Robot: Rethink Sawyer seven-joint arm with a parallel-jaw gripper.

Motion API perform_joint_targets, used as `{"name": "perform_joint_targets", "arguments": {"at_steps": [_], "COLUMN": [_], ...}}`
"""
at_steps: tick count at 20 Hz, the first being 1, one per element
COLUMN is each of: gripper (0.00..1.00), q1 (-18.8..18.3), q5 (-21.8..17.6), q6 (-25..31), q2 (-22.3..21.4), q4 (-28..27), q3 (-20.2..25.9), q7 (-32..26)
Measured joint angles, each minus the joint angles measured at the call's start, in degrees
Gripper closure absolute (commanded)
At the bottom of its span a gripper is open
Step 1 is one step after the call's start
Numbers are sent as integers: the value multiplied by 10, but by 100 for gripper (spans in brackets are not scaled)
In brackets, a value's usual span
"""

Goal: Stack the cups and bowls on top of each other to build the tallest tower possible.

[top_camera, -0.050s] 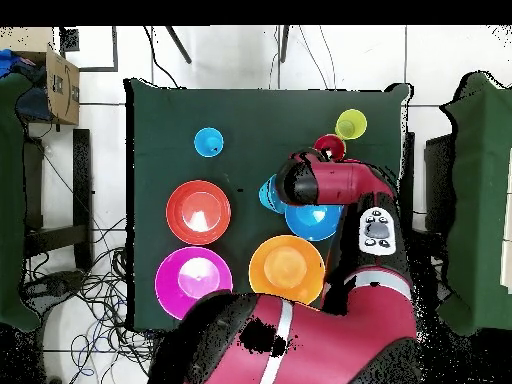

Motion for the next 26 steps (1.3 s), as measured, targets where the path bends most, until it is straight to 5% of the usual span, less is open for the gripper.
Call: {"name": "perform_joint_targets", "arguments": {"at_steps": [12, 26], "gripper": [100, 100], "q1": [-10, -10], "q5": [0, 30], "q6": [8, 87], "q2": [13, 6], "q4": [-5, -14], "q3": [13, 41], "q7": [0, 0]}}
